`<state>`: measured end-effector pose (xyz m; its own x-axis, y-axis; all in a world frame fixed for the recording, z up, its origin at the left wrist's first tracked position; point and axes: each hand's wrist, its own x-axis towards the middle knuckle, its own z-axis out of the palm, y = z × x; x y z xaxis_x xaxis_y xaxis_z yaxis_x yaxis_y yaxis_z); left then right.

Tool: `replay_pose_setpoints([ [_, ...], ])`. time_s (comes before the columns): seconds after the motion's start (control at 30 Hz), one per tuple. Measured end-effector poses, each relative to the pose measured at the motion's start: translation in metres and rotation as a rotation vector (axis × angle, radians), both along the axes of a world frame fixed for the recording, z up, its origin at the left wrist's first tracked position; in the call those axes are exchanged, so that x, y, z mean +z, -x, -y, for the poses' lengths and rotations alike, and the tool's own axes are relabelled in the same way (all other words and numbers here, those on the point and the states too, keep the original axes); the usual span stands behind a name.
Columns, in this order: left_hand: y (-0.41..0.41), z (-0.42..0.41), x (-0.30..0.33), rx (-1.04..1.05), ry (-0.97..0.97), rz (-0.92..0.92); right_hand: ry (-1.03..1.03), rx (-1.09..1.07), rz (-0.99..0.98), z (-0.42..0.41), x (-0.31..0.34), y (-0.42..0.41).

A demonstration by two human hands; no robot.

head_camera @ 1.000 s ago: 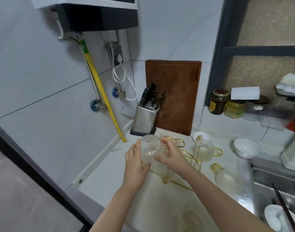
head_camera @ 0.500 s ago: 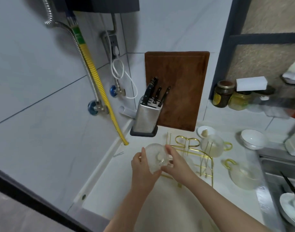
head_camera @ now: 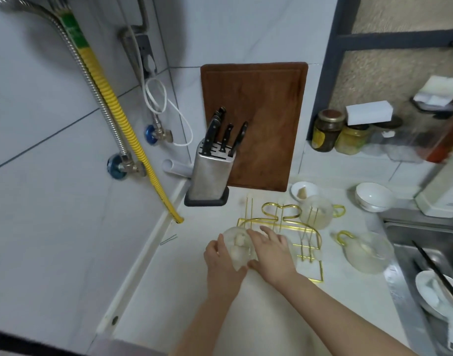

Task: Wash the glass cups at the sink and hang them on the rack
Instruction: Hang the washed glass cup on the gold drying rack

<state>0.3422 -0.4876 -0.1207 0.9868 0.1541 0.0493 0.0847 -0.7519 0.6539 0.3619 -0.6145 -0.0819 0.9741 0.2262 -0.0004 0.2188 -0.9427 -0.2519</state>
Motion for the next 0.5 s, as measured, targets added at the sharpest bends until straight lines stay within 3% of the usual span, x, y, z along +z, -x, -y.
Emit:
replay_pose_setpoints([
  [0.2,-0.007,0.000,-0.015,0.001,-0.163,0.069,0.051,0.030,0.033,-0.001,-0.003,0.000],
  [0.5,0.004,-0.005,-0.023,-0.060,-0.261,0.103,0.118,0.101,0.042,0.005,-0.006,0.012],
])
